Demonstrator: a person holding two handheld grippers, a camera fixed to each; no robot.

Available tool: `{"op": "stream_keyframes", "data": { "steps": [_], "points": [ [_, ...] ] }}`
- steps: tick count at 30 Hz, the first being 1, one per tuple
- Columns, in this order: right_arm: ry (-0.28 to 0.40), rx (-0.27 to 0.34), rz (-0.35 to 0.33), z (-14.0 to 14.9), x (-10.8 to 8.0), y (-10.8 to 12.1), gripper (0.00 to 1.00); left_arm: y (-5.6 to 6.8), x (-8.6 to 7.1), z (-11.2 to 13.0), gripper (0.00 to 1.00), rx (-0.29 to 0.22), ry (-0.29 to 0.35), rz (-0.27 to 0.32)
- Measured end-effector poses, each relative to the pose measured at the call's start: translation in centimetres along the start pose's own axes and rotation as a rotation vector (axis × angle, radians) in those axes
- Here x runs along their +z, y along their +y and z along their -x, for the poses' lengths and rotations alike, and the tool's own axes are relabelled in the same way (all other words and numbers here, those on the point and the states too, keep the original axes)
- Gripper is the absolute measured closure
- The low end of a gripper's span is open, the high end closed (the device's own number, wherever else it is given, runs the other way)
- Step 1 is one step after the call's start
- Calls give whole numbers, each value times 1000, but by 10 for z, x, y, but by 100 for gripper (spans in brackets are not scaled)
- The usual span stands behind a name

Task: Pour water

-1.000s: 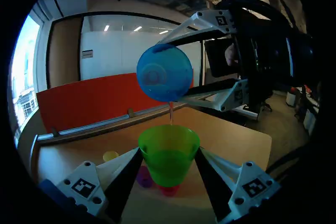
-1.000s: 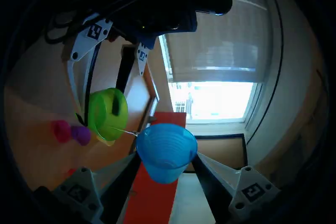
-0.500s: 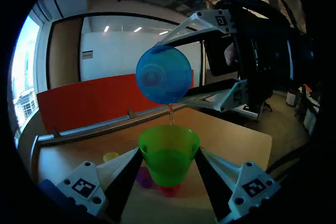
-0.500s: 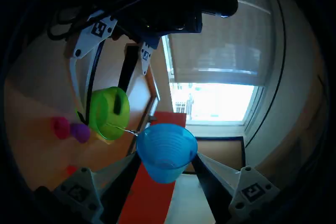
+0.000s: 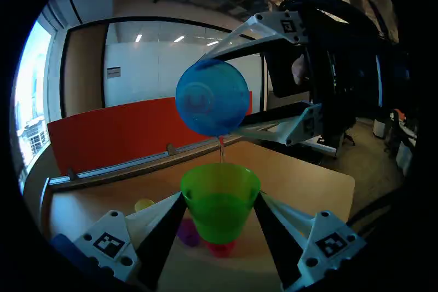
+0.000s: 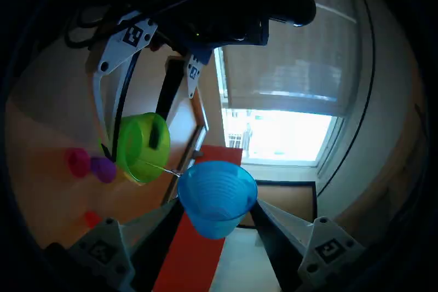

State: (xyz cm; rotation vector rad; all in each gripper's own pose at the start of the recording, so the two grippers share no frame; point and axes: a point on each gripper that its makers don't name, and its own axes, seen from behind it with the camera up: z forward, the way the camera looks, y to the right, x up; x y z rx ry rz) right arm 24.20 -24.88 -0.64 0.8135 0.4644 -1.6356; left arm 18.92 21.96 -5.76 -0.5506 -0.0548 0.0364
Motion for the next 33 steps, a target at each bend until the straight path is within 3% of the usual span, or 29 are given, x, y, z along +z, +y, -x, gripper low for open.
{"op": "stream_keyframes", "data": {
  "steps": [33],
  "points": [
    [-4, -100, -10, -15, -11, -7, 11, -1, 2, 2, 16, 0, -5, 3]
  ]
}}
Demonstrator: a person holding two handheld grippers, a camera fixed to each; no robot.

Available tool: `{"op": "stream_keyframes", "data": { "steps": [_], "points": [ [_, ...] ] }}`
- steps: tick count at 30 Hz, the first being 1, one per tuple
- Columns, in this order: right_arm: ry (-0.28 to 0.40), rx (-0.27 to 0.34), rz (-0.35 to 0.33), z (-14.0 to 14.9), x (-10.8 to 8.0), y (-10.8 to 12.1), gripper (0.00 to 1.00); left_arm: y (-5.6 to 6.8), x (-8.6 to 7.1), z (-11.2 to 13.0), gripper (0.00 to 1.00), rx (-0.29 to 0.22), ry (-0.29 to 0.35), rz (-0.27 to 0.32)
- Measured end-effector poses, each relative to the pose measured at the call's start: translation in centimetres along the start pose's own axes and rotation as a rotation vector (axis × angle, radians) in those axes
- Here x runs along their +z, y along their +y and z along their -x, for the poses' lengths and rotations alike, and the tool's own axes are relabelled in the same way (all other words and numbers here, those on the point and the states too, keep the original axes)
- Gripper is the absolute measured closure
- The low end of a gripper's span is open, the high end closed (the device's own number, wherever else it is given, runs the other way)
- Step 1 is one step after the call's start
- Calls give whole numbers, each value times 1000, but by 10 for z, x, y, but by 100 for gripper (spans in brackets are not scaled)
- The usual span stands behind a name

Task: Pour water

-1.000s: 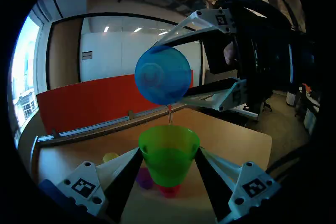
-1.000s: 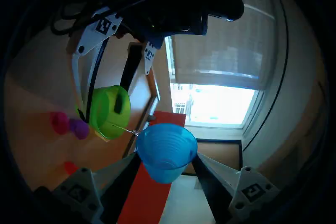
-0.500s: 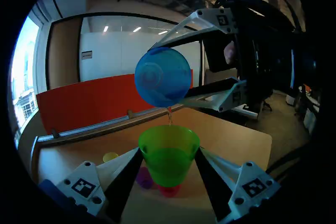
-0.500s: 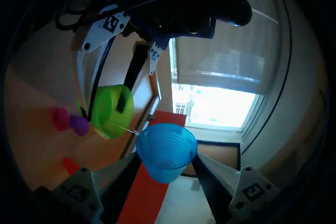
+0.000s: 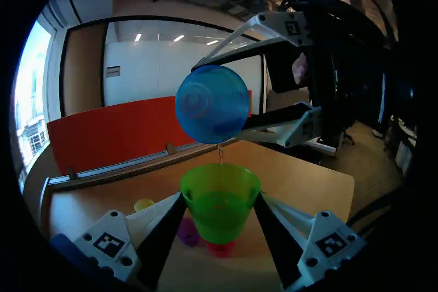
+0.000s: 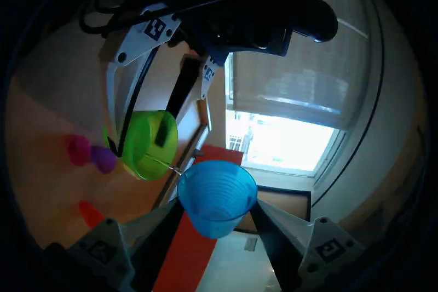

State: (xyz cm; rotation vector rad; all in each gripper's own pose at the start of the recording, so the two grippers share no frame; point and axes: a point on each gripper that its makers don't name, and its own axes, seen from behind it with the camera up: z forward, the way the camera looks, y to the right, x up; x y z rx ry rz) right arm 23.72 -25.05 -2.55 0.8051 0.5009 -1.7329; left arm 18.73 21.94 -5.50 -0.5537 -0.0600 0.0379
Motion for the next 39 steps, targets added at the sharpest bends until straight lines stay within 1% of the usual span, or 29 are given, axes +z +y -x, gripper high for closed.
{"op": "stream_keyframes", "data": {
  "steps": [9, 12, 18, 21, 27, 30, 36, 39],
  "points": [
    [-3, -15, -1, -2, -3, -1, 11, -1, 1, -1, 16, 1, 0, 0],
    [-2, -10, -3, -3, -3, -2, 11, -1, 1, -1, 16, 0, 0, 0],
    [-2, 19, -2, -2, -2, -2, 11, -2, 2, 0, 16, -1, -3, -1],
    [-3, 55, -6, -1, 1, -5, 11, -3, 3, 1, 16, -2, -5, -1],
    [4, 168, -10, -3, 6, -12, 11, -5, 3, 5, 16, -5, -14, -4],
    [6, 240, -9, -3, 9, -14, 11, -7, 3, 7, 15, -6, -18, -7],
    [20, 442, -18, -1, 13, -17, 11, -9, 2, 9, 16, -6, -23, -12],
    [22, 519, -20, 1, 14, -19, 11, -10, 1, 10, 15, -6, -27, -15]
  ]
}}
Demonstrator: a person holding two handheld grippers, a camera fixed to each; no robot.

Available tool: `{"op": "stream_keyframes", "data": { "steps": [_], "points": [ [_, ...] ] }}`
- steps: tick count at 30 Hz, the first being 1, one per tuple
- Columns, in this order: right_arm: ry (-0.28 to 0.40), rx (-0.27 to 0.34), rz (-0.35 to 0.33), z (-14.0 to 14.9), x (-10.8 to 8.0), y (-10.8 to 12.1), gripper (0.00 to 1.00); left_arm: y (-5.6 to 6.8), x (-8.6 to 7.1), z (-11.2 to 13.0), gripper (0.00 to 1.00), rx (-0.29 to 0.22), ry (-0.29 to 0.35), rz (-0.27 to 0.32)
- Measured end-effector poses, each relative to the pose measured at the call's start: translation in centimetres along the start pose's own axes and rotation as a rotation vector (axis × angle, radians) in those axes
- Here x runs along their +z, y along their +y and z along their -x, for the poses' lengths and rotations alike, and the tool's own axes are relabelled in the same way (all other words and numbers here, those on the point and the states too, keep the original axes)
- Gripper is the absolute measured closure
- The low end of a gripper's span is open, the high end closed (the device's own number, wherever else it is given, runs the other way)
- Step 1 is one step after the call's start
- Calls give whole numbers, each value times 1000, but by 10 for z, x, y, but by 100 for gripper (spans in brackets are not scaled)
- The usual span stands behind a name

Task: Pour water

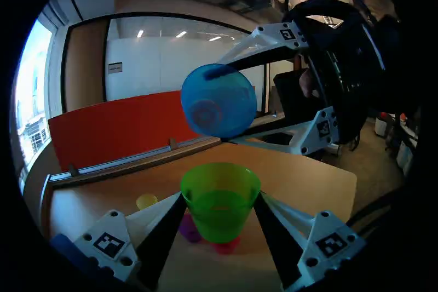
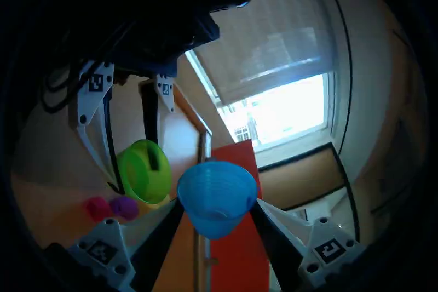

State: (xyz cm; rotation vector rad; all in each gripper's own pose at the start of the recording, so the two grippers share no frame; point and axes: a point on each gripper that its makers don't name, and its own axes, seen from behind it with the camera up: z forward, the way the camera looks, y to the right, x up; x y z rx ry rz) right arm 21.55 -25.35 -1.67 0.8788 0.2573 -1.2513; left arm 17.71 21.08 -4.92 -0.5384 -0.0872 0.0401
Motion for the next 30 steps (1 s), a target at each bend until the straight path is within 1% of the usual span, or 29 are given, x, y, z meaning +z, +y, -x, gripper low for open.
{"op": "stream_keyframes", "data": {
  "steps": [3, 6, 13, 19, 25, 30],
  "points": [
    [-4, 63, -3, 4, 0, -2, 12, -1, -1, 1, 16, 0, -2, -3],
    [-9, 144, 2, 8, -1, -5, 11, -3, -2, 2, 15, 0, -4, -8],
    [-9, 370, 22, 17, -1, -11, 11, -5, -3, 5, 15, 1, -11, -10],
    [-21, 540, 41, 27, -2, -17, 11, -7, -3, 6, 16, -1, -13, -15],
    [-34, 675, 56, 38, -4, -26, 11, -9, -4, 9, 16, -1, -18, -18],
    [-51, 770, 59, 48, -5, -33, 11, -11, -6, 11, 15, -2, -22, -22]
  ]
}}
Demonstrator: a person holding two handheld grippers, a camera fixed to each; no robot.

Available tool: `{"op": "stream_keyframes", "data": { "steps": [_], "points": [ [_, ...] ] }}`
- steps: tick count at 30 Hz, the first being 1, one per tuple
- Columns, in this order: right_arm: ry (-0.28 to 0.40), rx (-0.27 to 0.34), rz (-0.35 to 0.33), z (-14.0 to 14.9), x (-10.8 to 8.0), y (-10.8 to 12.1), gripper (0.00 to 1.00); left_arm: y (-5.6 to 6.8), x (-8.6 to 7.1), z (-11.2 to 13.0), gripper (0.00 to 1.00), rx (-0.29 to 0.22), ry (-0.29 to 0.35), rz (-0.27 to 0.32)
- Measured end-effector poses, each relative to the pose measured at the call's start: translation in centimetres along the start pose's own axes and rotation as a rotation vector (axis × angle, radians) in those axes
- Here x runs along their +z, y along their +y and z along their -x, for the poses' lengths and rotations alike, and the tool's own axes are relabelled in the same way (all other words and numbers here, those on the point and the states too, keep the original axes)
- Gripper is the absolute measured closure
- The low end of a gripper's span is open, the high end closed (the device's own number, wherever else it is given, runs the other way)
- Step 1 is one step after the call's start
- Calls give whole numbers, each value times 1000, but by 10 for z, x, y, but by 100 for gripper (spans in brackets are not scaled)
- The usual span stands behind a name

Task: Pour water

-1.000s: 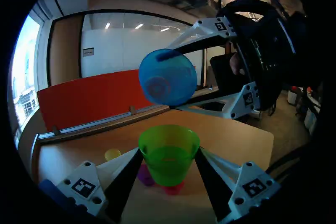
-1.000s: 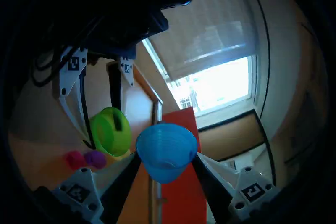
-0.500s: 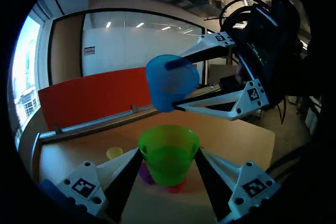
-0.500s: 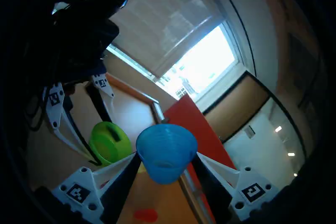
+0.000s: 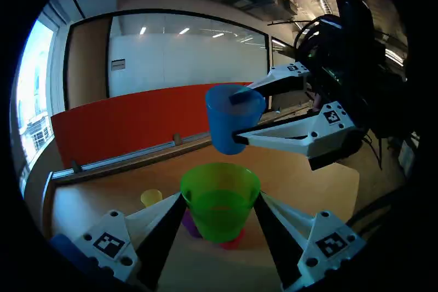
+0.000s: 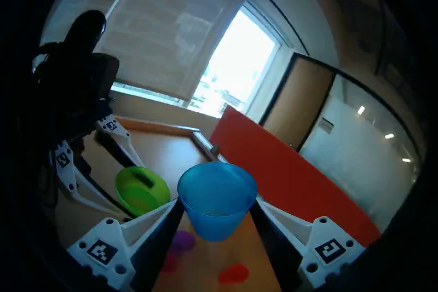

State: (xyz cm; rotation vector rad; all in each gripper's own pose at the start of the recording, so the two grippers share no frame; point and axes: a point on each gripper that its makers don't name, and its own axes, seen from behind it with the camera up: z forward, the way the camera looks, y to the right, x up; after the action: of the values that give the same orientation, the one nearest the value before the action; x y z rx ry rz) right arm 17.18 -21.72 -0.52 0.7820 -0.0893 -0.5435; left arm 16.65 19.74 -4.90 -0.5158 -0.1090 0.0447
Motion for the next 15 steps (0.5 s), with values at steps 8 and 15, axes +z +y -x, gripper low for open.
{"op": "stream_keyframes", "data": {
  "steps": [8, 15],
  "points": [
    [-17, 89, 10, 11, -1, 1, 11, -7, 1, 5, 16, -4, -7, -12],
    [-38, 125, 12, 18, 0, 1, 11, -17, 3, 17, 16, -7, -29, -29]
  ]
}}
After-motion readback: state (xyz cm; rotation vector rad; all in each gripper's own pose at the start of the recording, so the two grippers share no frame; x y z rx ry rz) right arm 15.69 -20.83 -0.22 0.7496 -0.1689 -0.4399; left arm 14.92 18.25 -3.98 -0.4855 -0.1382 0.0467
